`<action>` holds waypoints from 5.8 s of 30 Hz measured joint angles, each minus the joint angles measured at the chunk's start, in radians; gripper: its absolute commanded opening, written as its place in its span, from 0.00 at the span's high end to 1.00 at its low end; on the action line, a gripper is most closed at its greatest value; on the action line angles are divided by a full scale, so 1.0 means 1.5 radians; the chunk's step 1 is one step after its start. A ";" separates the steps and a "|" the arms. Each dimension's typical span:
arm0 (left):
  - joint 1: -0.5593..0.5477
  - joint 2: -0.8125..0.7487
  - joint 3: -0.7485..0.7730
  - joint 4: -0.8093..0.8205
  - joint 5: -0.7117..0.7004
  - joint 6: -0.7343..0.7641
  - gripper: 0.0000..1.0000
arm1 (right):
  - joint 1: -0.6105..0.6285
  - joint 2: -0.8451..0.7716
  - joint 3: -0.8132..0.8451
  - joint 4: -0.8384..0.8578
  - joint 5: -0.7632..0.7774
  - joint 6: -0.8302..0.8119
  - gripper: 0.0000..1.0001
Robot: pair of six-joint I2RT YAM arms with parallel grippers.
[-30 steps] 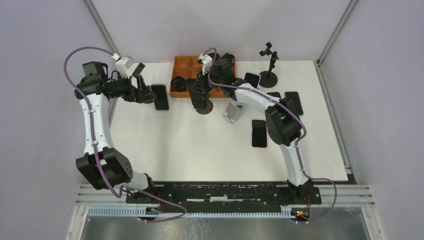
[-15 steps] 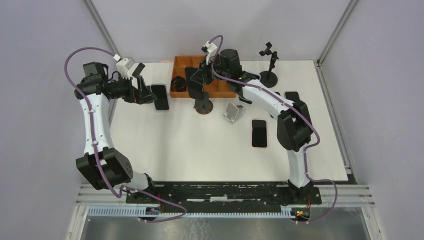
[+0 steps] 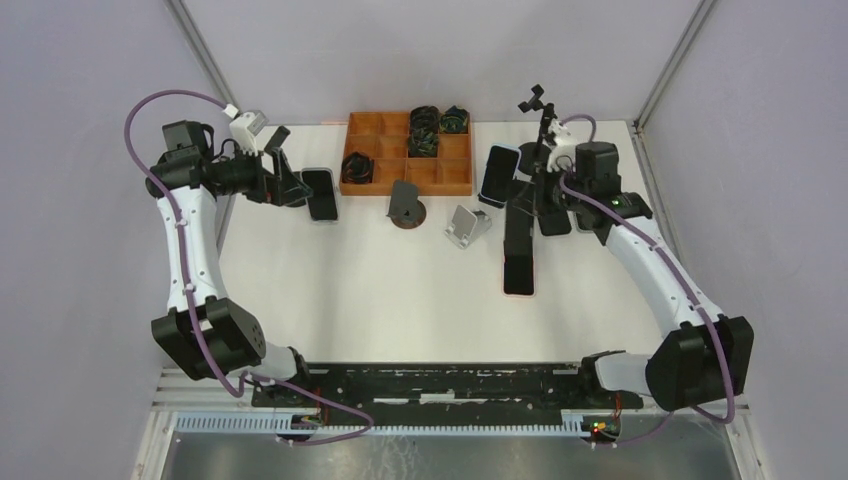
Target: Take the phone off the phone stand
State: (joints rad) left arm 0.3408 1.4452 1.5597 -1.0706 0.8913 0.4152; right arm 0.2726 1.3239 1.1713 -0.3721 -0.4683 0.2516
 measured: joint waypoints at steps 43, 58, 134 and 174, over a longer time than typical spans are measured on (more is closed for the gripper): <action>0.000 0.001 0.045 -0.018 0.004 -0.001 0.00 | -0.138 0.167 -0.164 -0.088 0.193 -0.062 0.35; 0.000 0.002 0.045 -0.012 0.011 -0.003 0.00 | -0.139 0.101 -0.201 -0.072 0.321 -0.028 0.25; 0.000 0.012 0.073 -0.073 0.024 -0.001 0.00 | -0.077 0.214 0.098 0.289 -0.041 -0.070 1.00; 0.000 0.057 0.096 -0.089 0.052 0.043 0.00 | -0.135 0.109 0.030 -0.260 0.577 -0.184 1.00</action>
State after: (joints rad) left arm 0.3408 1.5307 1.7042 -1.2034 0.9699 0.4797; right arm 0.0704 1.4876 1.2167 -0.7620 0.3965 -0.0250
